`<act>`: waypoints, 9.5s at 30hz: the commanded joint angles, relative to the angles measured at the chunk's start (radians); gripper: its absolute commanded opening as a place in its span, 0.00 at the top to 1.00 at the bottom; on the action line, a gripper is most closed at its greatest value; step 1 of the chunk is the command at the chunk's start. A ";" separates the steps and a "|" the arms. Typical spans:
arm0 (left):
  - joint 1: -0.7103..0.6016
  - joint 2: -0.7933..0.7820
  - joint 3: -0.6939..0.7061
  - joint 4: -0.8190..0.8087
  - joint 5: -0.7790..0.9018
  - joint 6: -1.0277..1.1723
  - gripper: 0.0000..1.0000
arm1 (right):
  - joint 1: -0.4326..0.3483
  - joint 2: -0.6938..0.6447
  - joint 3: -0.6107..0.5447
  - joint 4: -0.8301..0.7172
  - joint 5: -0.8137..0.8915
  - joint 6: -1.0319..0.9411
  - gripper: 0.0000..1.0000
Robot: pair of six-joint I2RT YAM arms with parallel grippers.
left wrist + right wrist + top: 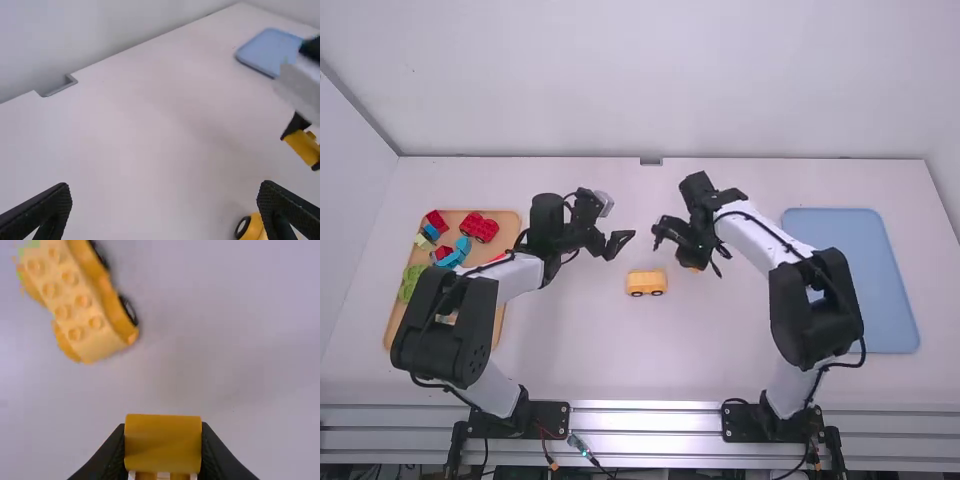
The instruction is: Assemble lego blocks to make yellow taxi
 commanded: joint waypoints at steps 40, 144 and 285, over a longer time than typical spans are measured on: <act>0.026 0.031 -0.005 -0.262 0.372 0.663 0.01 | -0.367 0.024 -0.162 0.174 -0.812 -0.450 0.01; -0.080 0.409 -0.034 -0.035 0.383 0.711 0.24 | -0.289 0.046 -0.483 0.636 -1.007 -0.543 0.85; -0.137 0.409 -0.027 -0.066 0.254 0.756 0.73 | -0.056 0.134 -0.429 0.736 -0.605 -0.208 0.77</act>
